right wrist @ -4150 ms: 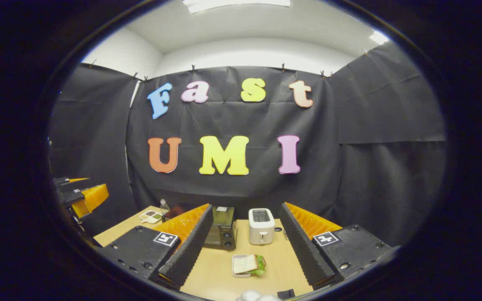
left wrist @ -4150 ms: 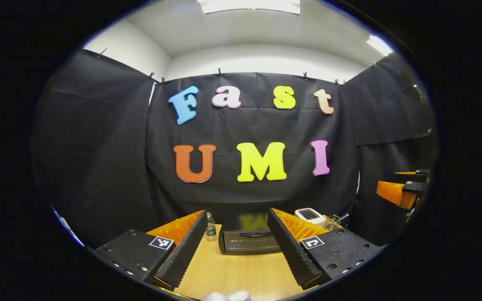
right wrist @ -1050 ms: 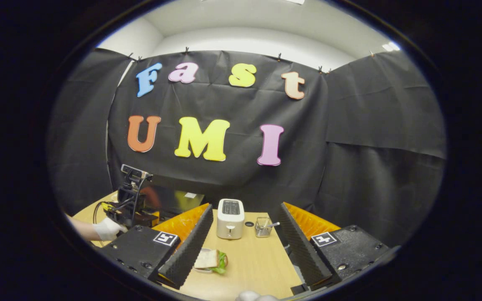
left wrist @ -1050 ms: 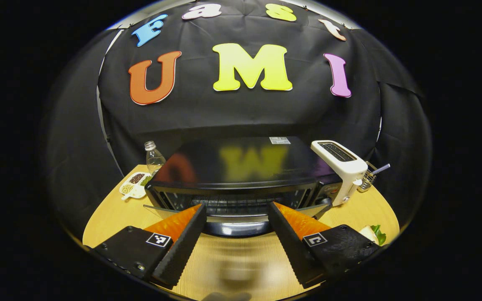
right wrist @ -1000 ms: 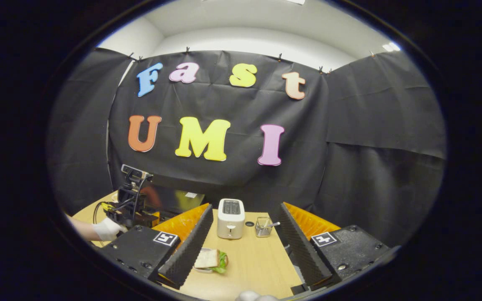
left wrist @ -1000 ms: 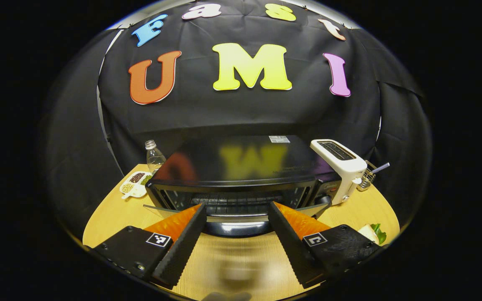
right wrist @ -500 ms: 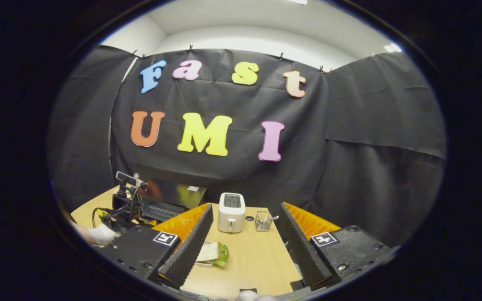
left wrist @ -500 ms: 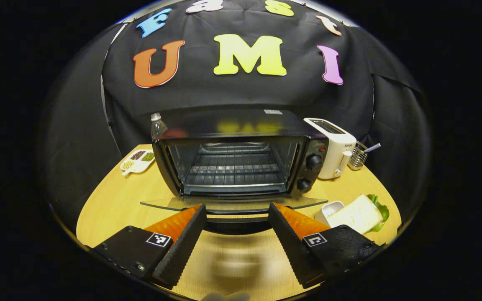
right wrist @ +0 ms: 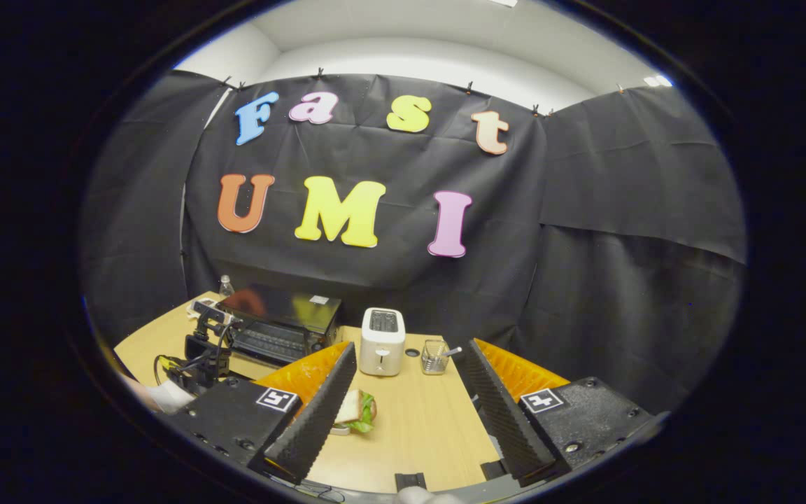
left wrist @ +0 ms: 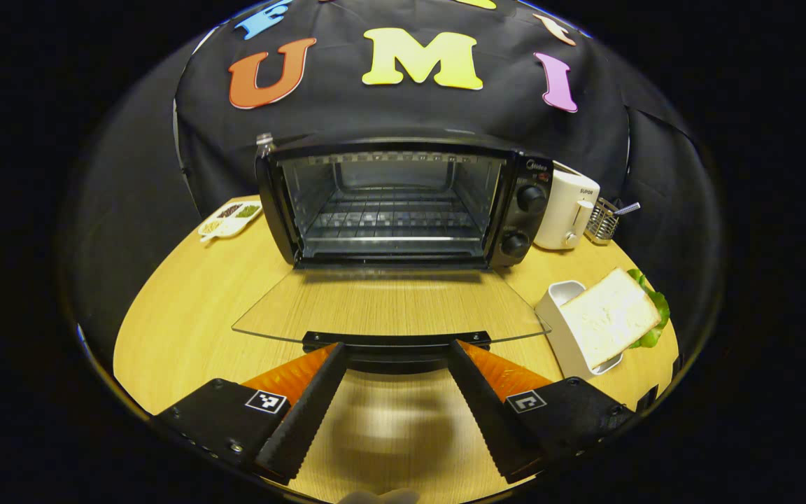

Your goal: Open the electric oven with the left hand, put the food in, and close the electric oven.

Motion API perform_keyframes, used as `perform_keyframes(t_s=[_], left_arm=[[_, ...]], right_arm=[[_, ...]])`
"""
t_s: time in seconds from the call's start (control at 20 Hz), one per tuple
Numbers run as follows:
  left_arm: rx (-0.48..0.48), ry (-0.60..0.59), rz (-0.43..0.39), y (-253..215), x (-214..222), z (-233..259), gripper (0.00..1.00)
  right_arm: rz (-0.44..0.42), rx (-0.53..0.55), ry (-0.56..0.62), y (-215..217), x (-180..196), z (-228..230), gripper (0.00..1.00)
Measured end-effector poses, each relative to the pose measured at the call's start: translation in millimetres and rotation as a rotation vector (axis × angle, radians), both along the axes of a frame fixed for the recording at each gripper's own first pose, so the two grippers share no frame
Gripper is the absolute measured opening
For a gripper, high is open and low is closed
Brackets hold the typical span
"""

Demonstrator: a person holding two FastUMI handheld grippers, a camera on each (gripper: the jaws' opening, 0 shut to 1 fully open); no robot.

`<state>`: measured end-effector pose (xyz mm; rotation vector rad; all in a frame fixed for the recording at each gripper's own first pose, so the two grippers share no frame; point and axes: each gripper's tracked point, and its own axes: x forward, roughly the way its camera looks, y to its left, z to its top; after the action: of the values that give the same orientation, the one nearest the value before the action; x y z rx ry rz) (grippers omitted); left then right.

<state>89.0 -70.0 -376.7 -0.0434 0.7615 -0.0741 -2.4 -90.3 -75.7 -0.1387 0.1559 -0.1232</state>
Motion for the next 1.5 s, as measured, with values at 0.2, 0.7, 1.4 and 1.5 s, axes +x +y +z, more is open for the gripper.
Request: perform_keyframes(t_s=[0.2,0.7,1.4,1.5], left_arm=[[-0.011,0.073,0.006,1,-11,-26,0.89],[-0.021,0.028,0.031,10,-26,0,1.00],[0.027,-0.224,0.000,0,76,82,0.99],[0.025,-0.216,0.002,1,71,80,0.99]], right_arm=[[-0.013,0.003,0.020,-6,-2,-10,1.00],[-0.024,0.013,0.041,-14,3,-15,1.00],[-0.007,0.015,0.049,-4,21,-17,1.00],[-0.008,0.022,0.052,-5,21,-19,1.00]])
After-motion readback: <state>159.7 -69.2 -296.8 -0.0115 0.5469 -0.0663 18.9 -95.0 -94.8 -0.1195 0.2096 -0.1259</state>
